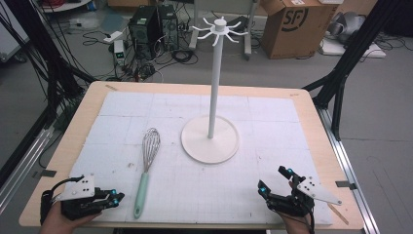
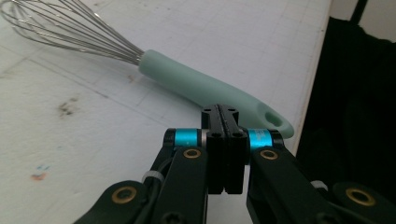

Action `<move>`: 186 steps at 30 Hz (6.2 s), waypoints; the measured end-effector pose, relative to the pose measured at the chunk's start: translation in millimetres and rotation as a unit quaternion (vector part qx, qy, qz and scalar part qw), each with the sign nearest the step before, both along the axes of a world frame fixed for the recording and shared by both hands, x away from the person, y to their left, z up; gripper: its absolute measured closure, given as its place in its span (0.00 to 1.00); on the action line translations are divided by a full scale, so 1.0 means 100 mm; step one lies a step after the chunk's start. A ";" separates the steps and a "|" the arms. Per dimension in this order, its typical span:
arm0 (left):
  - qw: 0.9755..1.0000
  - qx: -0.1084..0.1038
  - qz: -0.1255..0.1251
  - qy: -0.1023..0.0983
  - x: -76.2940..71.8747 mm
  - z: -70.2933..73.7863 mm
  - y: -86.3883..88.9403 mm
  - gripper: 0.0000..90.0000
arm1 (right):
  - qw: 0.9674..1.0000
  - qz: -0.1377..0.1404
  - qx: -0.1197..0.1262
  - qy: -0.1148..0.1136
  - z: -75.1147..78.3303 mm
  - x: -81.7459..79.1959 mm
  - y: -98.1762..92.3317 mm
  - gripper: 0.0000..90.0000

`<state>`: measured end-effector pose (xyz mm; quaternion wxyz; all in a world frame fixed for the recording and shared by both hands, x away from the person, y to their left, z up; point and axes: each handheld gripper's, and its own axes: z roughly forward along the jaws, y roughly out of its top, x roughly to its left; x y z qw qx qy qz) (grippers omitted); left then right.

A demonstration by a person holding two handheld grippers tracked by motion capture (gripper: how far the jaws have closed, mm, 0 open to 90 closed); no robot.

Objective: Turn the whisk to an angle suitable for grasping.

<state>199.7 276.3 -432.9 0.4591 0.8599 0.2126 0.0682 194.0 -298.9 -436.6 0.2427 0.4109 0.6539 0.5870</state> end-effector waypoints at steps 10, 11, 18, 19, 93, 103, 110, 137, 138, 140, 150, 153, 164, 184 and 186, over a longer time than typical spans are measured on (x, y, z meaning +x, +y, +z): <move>0.999 -0.002 -0.026 0.032 0.09 -0.11 -0.10 1.00 | 1.000 -0.003 -0.004 0.000 0.00 0.01 0.00 0.07; 0.999 -0.002 -0.027 0.038 0.08 -0.13 -0.12 1.00 | 1.000 -0.003 -0.003 0.001 0.00 0.01 0.00 0.07; 0.997 0.011 -0.050 0.054 0.11 -0.17 -0.26 1.00 | 1.000 -0.004 -0.001 -0.002 0.00 0.03 -0.03 0.07; 0.997 0.008 -0.055 0.056 0.11 -0.17 -0.28 1.00 | 1.000 -0.004 -0.001 -0.002 0.00 0.02 -0.03 0.07; 0.988 0.043 -0.136 0.057 0.70 -0.22 -2.24 0.99 | 0.999 -0.024 0.019 -0.009 0.04 -0.01 -0.15 0.07; 0.989 0.041 -0.133 0.058 0.78 -0.22 -2.33 0.99 | 0.999 -0.031 0.020 -0.011 0.04 -0.05 -0.19 0.07; 0.989 0.032 -0.125 0.069 0.83 -0.23 -2.36 0.99 | 0.999 -0.042 0.020 -0.010 0.05 -0.12 -0.25 0.07; 0.992 0.034 -0.085 0.084 1.07 -0.22 -2.59 0.99 | 0.996 -0.084 0.016 -0.003 0.05 -0.36 -0.44 0.07; 0.992 0.035 -0.087 0.084 1.07 -0.22 -2.59 1.00 | 0.996 -0.085 0.014 -0.006 0.04 -0.36 -0.44 0.07; 0.992 0.038 -0.087 0.083 1.08 -0.22 -2.59 1.00 | 0.996 -0.087 0.016 -0.006 0.04 -0.37 -0.45 0.07; 0.992 0.051 -0.087 0.073 1.07 -0.19 -2.62 0.99 | 0.996 -0.085 0.016 -0.004 0.05 -0.37 -0.44 0.07; 0.992 0.046 -0.086 0.076 1.06 -0.20 -2.62 0.98 | 0.996 -0.085 0.016 -0.005 0.05 -0.37 -0.44 0.07; 0.992 0.042 -0.089 0.084 1.06 -0.19 -2.61 0.97 | 0.996 -0.091 0.024 -0.001 0.05 -0.34 -0.44 0.07; 0.997 -0.027 -0.060 0.036 0.92 0.14 -1.97 0.40 | 0.997 -0.080 0.016 0.000 0.03 -0.27 -0.39 0.07; 0.998 -0.031 -0.050 0.034 0.94 0.16 -1.84 0.39 | 0.997 -0.080 0.016 0.002 0.02 -0.26 -0.39 0.07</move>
